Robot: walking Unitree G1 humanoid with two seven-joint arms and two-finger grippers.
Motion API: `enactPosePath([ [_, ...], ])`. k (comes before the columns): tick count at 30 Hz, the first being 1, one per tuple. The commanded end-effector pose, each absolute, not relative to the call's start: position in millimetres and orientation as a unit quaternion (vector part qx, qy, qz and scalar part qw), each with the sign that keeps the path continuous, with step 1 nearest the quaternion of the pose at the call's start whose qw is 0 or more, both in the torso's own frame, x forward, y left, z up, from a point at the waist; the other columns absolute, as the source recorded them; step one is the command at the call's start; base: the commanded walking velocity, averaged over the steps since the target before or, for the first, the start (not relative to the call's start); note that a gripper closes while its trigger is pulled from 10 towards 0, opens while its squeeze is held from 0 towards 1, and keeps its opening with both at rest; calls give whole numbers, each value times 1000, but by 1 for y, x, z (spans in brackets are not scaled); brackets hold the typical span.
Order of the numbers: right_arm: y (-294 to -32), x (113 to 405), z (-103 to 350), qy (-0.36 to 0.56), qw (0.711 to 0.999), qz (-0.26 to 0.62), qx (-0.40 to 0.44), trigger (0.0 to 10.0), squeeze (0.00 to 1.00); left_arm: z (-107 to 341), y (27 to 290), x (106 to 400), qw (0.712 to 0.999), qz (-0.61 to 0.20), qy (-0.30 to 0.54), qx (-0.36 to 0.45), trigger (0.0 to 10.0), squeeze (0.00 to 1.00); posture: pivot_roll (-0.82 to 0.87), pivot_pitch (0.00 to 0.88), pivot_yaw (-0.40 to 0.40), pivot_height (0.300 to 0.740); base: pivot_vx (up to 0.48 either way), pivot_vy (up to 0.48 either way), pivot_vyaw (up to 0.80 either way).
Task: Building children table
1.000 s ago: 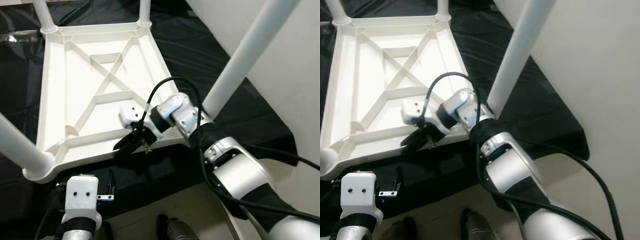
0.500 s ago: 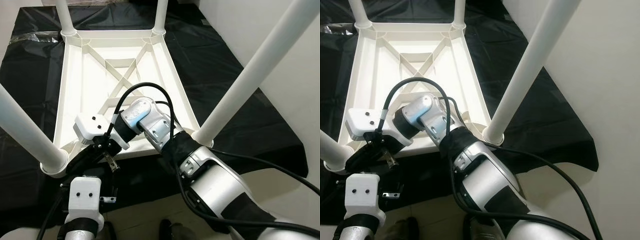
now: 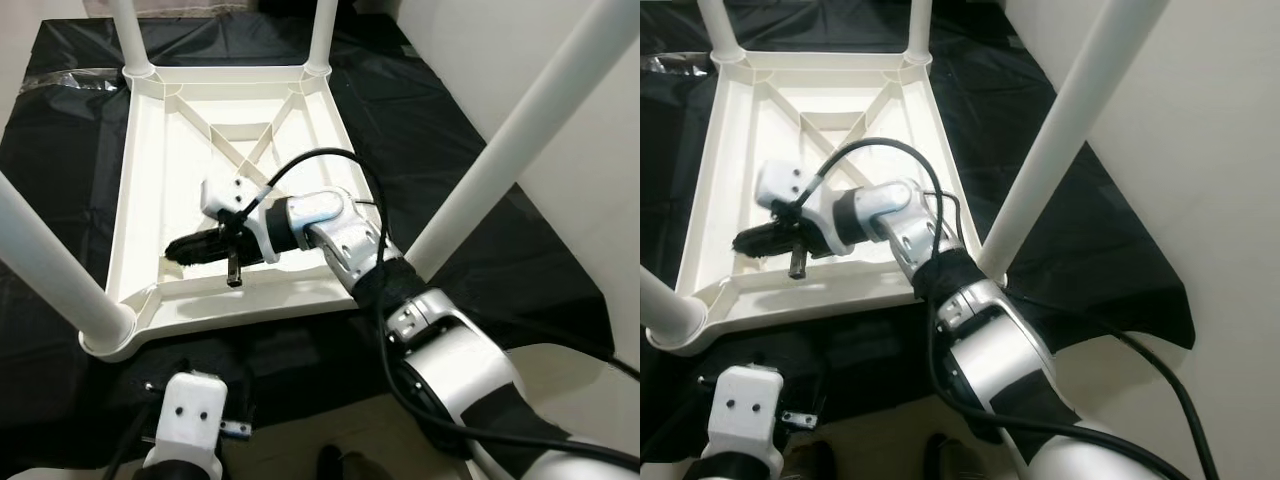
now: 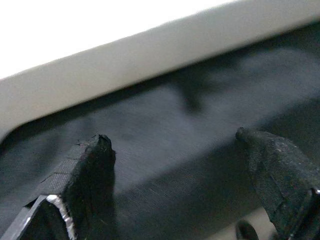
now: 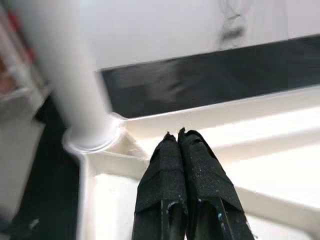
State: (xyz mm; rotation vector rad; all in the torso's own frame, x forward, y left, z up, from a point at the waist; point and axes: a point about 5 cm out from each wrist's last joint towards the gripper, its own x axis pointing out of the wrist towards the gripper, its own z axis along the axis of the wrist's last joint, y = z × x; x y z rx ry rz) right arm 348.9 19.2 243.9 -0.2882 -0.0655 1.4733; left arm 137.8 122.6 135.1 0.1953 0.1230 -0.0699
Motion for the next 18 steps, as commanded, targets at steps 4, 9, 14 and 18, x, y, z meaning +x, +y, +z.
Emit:
enactPosePath([
  [4,-9,350,227,-26,783,617,-66,10000,0,147,115,135,990,-67,36,118,10000,0,9,136,-93,734,0,0,0],
  [9,-30,349,212,-41,827,559,-28,10000,0,150,115,143,991,-65,12,121,10000,0,11,115,-87,734,0,0,0],
  [14,-55,337,198,-76,879,470,5,10000,0,140,124,151,994,-22,18,107,10000,0,15,87,-85,734,0,0,0],
  [18,-70,321,183,-83,904,418,13,10000,0,132,128,156,994,-3,29,103,10000,0,7,72,-73,734,0,0,0],
])
